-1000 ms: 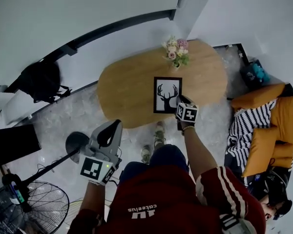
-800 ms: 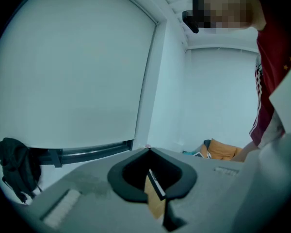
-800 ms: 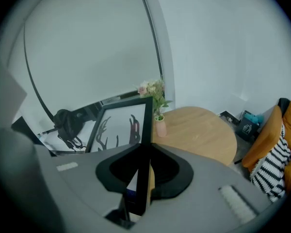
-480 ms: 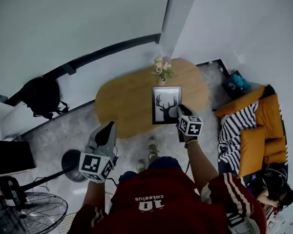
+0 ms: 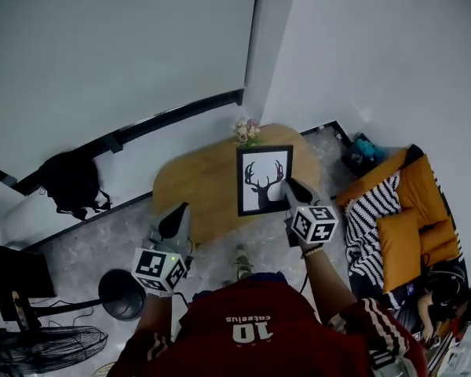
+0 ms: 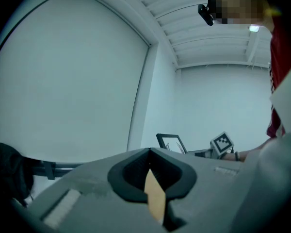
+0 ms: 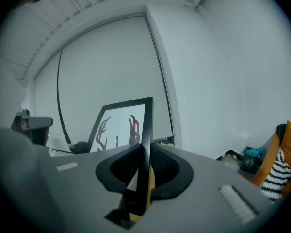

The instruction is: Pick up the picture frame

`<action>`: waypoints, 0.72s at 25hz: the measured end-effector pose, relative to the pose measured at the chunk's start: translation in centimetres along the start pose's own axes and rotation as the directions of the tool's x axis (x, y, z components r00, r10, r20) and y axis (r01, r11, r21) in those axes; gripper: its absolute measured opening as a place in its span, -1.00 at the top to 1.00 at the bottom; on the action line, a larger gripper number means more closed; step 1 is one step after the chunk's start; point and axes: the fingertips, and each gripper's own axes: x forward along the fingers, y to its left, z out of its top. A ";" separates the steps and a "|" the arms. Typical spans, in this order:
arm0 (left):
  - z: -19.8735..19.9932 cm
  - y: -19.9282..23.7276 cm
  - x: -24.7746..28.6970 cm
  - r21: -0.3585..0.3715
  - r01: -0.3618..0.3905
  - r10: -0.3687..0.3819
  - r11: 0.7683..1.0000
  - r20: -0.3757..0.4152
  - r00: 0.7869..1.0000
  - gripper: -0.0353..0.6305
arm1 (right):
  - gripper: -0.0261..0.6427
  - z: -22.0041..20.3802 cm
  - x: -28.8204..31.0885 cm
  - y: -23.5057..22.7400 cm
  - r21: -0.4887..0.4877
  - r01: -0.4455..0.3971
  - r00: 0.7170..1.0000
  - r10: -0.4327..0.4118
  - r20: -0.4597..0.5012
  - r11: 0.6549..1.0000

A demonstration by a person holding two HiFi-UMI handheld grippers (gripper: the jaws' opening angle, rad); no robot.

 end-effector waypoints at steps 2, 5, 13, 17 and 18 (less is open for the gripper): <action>1.6 -0.4 -0.1 0.006 0.007 -0.007 1.000 0.019 1.000 0.89 | 0.73 2.5 -1.4 1.6 0.003 -0.028 0.999 0.028 0.043 1.000; 3.2 -1.5 0.1 0.012 0.017 -0.018 1.000 0.026 1.000 0.89 | 0.73 5.1 -3.3 3.5 -0.012 -0.070 0.994 0.071 0.084 0.997; 4.8 -3.4 -0.2 -0.013 0.049 -0.049 0.999 0.005 0.999 0.89 | 0.72 8.5 -6.8 6.8 0.014 -0.117 0.980 0.113 0.165 0.993; 5.7 -3.9 -0.1 -0.026 0.057 -0.057 0.998 0.018 0.998 0.89 | 0.72 9.7 -7.8 7.8 0.012 -0.130 0.975 0.126 0.182 0.991; 5.7 -4.0 -0.1 -0.040 0.061 -0.061 0.997 0.016 0.998 0.89 | 0.72 9.9 -8.1 8.0 0.012 -0.129 0.975 0.124 0.184 0.992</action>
